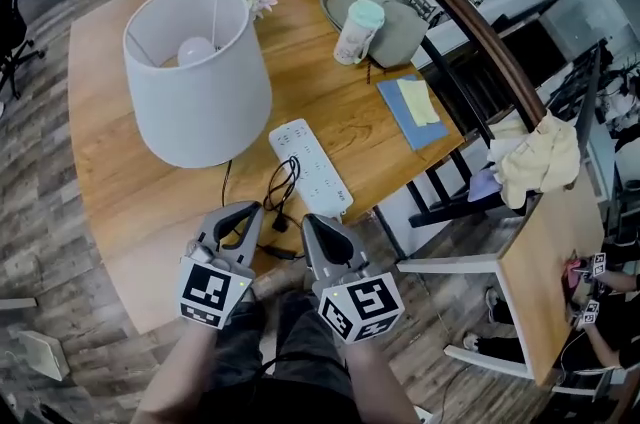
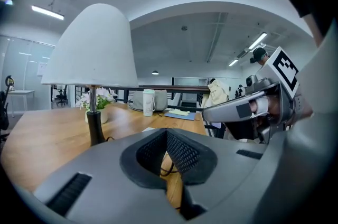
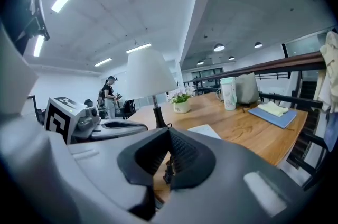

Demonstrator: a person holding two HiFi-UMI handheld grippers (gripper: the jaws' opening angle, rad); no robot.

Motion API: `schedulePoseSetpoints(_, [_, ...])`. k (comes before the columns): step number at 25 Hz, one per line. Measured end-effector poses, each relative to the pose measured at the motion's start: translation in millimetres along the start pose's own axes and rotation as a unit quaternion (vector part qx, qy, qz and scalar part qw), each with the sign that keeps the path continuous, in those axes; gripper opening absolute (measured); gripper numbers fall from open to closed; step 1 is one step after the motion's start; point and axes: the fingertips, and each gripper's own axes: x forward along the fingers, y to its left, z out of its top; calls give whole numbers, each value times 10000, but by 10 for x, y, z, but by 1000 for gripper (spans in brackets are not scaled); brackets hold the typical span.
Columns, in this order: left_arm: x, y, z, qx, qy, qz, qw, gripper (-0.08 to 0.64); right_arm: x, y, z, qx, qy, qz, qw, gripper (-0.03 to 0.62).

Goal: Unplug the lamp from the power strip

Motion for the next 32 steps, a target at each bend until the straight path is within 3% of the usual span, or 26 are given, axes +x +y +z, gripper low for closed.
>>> schedulePoseSetpoints(14, [-44, 52, 624, -93, -702, -196, 9973, -5, -198, -80, 512, -412, -434, -81, 9982, 8])
schedulePoseSetpoints(32, [-258, -13, 1263, -150, -1208, -245, 9923, -5, -472, -153, 1156, -810, -1011, -134, 9915, 8])
